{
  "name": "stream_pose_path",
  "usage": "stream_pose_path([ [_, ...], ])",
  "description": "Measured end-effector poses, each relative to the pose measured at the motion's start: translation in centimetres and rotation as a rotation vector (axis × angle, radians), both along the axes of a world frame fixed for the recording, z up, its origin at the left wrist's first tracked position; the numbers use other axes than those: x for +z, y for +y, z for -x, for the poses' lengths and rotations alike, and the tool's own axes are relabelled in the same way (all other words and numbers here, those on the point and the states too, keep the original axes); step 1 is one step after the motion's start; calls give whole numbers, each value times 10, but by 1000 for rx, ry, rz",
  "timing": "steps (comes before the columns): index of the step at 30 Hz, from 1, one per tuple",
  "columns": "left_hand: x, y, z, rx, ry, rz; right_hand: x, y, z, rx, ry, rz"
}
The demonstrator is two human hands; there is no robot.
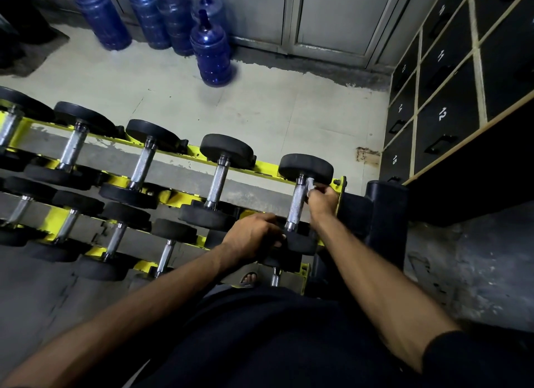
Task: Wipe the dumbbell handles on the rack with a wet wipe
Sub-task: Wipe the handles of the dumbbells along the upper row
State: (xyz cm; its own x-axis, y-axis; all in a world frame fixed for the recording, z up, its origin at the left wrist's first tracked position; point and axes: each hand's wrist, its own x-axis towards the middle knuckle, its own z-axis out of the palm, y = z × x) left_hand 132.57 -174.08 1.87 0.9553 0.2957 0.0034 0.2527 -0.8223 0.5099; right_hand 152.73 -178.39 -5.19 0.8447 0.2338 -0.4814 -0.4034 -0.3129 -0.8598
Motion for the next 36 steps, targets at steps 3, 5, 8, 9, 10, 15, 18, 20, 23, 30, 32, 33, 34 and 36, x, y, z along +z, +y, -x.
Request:
stream_pose_path([
  [3,-6,0,0,5,23,11,5,6,-13,-106,347,-234],
  [5,-9,1,0,17,38,21,3,5,-16,-159,473,-343],
  [8,-9,3,-2,17,41,24,-2,1,-15,-189,541,-377],
  [9,-8,3,-2,12,41,17,-2,0,-15,-193,552,-372],
  [10,-7,3,-3,10,42,12,-2,-1,-15,-185,559,-362],
  [15,-5,2,-5,11,72,20,4,3,-21,-85,642,-245],
  [18,-5,1,-4,11,82,18,15,6,-22,7,716,-184],
  [20,-4,1,-4,4,81,14,17,5,-25,5,726,-172],
  [23,-5,2,-4,3,81,15,15,1,-28,-69,752,-216],
  [30,-6,3,-4,-16,85,13,3,-8,-12,-67,713,-348],
  [32,-6,4,-5,-20,75,9,0,-26,-12,20,699,-260],
  [33,-5,4,-5,-20,68,7,-1,-35,-12,84,683,-193],
  [34,-4,3,-6,-23,55,5,-1,-42,-11,152,662,-133],
  [36,-2,3,-7,-26,42,3,3,-43,-11,225,599,-74],
])
